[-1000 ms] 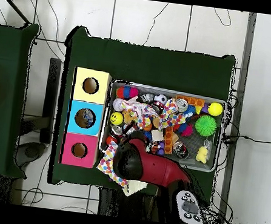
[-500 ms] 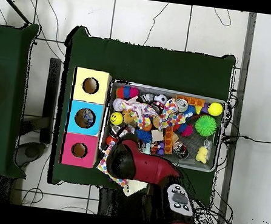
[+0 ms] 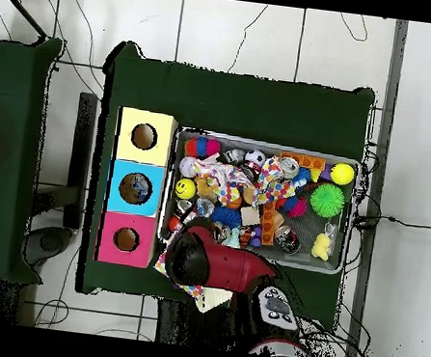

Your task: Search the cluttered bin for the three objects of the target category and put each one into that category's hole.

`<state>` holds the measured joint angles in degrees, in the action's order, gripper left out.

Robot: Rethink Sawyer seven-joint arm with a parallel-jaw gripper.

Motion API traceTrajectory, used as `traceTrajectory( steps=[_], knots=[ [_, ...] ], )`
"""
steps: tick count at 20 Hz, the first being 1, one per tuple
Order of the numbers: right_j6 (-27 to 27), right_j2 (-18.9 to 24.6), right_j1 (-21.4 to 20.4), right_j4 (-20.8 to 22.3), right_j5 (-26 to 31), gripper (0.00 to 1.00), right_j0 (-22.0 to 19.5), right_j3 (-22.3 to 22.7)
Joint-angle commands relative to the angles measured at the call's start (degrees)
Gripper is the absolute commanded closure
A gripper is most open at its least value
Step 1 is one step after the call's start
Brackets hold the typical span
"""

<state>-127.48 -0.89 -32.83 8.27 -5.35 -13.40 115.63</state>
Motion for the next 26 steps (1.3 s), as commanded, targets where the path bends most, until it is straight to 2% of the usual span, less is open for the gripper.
traceTrajectory(
  steps=[1, 9, 17, 20, 26],
  knots=[
    [-7.65, 2.98, 3.75, -0.50, -4.25, 0.00, 0.56, -2.19],
    [-7.07, 3.21, 6.06, -0.41, -5.87, 0.00, 0.00, -4.84],
    [-8.20, 1.49, 5.87, -2.52, -9.04, 0.00, 1.38, -5.60],
    [-7.44, 0.80, 5.22, -3.48, -8.41, 0.00, 2.04, -7.79],
    [-7.19, -0.52, 4.06, -3.83, -7.85, 0.00, 2.23, -8.76]
  ],
)
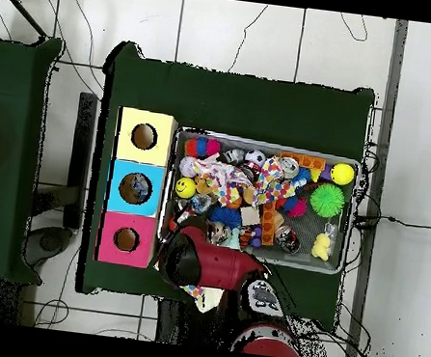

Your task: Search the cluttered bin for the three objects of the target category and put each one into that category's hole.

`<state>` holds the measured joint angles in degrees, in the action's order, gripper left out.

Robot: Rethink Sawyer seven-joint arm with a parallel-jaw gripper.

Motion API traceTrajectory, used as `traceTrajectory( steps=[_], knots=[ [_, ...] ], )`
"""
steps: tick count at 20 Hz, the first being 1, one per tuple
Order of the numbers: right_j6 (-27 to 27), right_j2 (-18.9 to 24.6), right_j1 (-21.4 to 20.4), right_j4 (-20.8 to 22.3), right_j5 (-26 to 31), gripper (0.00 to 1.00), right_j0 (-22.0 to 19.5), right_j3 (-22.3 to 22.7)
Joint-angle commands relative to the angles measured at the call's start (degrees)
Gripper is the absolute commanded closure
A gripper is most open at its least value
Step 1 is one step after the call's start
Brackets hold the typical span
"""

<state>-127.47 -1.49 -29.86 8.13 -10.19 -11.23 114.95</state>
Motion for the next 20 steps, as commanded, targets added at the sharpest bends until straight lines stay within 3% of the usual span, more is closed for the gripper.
traceTrajectory(
  steps=[1, 13, 20],
  knots=[
    [-7.33, -0.26, 1.46, -3.95, -3.24, 0.00, 0.22, -8.25],
    [-8.02, -3.32, 6.53, -6.89, -5.53, 0.00, 3.13, -10.82],
    [-8.44, -2.08, 8.71, -7.20, -5.40, 0.00, 2.87, -11.40]
  ],
)
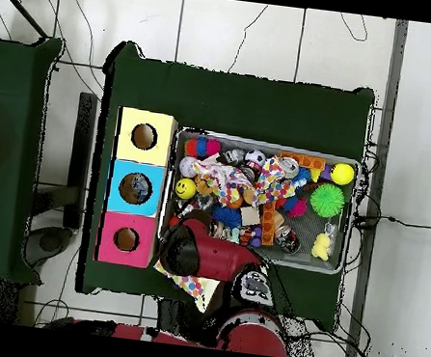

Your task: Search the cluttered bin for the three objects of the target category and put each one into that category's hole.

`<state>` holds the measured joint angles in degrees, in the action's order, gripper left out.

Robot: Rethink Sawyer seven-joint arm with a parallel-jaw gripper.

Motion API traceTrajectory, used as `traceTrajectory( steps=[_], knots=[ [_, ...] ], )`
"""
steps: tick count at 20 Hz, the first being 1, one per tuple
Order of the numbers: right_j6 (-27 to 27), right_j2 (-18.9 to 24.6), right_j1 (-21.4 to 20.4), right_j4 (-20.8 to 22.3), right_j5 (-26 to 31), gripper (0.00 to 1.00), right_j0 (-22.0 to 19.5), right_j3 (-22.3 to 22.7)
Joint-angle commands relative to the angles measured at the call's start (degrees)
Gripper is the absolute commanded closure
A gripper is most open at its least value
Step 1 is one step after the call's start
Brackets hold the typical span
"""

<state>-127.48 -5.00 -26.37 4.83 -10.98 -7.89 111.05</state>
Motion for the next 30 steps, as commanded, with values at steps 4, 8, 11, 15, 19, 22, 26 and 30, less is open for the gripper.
traceTrajectory(
  steps=[4, 8, 11, 15, 19, 22, 26, 30],
  knots=[
    [-7.63, 2.83, 5.18, -3.12, -2.66, 0.00, -1.66, -7.48],
    [-6.91, 3.70, 6.32, -2.63, -1.93, 0.00, -2.57, -8.62],
    [-6.17, 3.86, 7.07, -2.07, -1.69, 0.00, -2.79, -9.35],
    [-5.56, 2.26, 7.51, -2.24, -1.78, 1.00, -1.52, -9.81],
    [-5.67, 2.19, 7.14, -3.02, 0.37, 1.00, -1.29, -9.37],
    [-5.50, 2.51, 6.79, -2.91, 1.48, 1.00, -1.45, -9.13],
    [-5.79, 2.42, 6.53, -3.50, 2.78, 1.00, -1.28, -8.89],
    [-6.08, 2.54, 4.38, -2.63, 2.48, 1.00, -1.83, -7.58]
  ],
)
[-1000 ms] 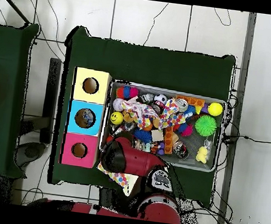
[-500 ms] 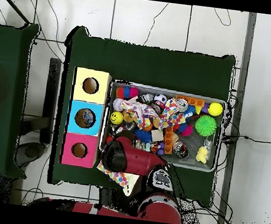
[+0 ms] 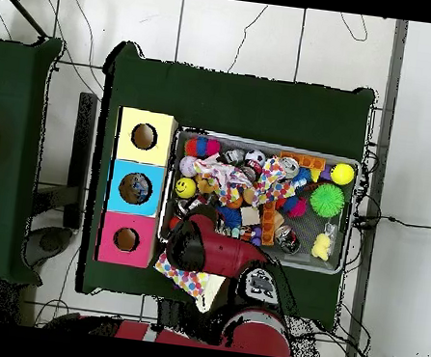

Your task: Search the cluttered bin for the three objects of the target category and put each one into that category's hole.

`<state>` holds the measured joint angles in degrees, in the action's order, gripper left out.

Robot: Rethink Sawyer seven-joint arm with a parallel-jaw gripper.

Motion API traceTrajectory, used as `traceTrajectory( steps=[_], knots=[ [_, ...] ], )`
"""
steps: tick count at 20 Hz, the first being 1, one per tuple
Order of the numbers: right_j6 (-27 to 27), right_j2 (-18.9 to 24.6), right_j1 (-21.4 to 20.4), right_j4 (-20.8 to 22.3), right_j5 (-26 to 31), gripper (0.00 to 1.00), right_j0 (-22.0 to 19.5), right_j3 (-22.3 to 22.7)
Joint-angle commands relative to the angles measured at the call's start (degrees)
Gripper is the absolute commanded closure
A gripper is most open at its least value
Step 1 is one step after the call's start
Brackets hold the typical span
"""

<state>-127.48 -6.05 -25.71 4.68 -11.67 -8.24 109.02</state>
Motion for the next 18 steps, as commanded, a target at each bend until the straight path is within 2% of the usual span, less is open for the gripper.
traceTrajectory(
  steps=[1, 6, 13, 18],
  knots=[
    [-5.81, 4.14, 2.41, -1.74, 3.71, 1.00, -2.05, -4.93],
    [-5.21, 4.06, -6.91, -0.47, 8.49, 1.00, -2.76, 0.52],
    [-5.10, 4.84, -10.25, 0.41, 10.21, 1.00, -4.25, 2.76],
    [-5.09, 5.45, -14.65, 0.34, 12.35, 1.00, -4.01, 5.05]
  ],
)
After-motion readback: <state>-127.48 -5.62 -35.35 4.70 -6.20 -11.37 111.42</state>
